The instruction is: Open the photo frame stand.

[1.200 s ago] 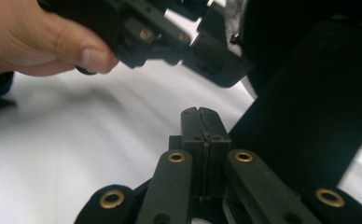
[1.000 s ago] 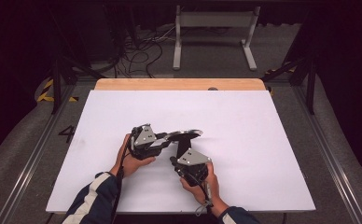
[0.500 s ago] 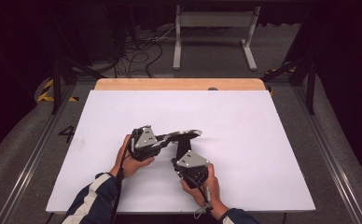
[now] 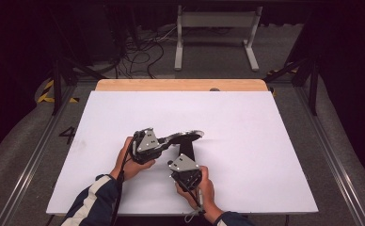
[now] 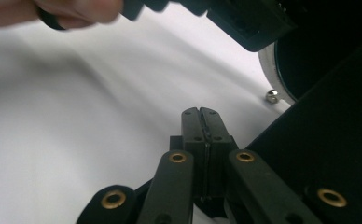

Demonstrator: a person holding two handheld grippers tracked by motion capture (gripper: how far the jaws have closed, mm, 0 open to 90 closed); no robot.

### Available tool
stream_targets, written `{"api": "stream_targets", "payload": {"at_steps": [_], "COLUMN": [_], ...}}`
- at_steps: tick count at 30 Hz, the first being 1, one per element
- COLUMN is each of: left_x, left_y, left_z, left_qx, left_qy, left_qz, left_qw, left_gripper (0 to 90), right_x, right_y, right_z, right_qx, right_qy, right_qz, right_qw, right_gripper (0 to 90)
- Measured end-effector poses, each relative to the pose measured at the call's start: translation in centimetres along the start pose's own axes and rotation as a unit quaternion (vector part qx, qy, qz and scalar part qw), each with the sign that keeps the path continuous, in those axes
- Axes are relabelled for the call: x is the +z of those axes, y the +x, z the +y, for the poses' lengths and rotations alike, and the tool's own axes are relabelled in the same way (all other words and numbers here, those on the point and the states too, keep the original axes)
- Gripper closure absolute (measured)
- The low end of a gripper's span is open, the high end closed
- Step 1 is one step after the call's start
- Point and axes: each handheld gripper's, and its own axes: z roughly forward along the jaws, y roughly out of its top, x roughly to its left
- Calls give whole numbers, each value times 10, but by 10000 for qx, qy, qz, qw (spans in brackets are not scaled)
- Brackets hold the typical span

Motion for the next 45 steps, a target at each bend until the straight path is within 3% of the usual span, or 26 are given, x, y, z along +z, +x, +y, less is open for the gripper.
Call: {"api": "stream_targets", "payload": {"at_steps": [2, 22, 33, 41, 45], "left_x": [-1, -2, -1, 6, 14], "left_y": [-1, -9, -13, -12, -12], "left_z": [0, 2, 4, 4, 4], "left_qx": [28, 137, 218, 159, 144], "left_qy": [-5, 58, 72, -59, 34], "left_qz": [-72, -89, -130, -300, -283], "left_qw": [10000, 9998, 9997, 9994, 9995], "left_gripper": [788, 800, 799, 778, 725], "right_x": [0, -9, -15, -19, -20], "right_y": [-2, -15, -26, -33, -35], "right_z": [-1, -9, -14, -19, -21], "right_qx": [72, 102, 275, 359, 392], "right_qy": [12, 183, 261, 254, 254], "right_qz": [-2, 144, 182, 160, 148], "right_qw": [10000, 9997, 9991, 9989, 9988], "right_gripper": [900, 900, 900, 900, 900]}}
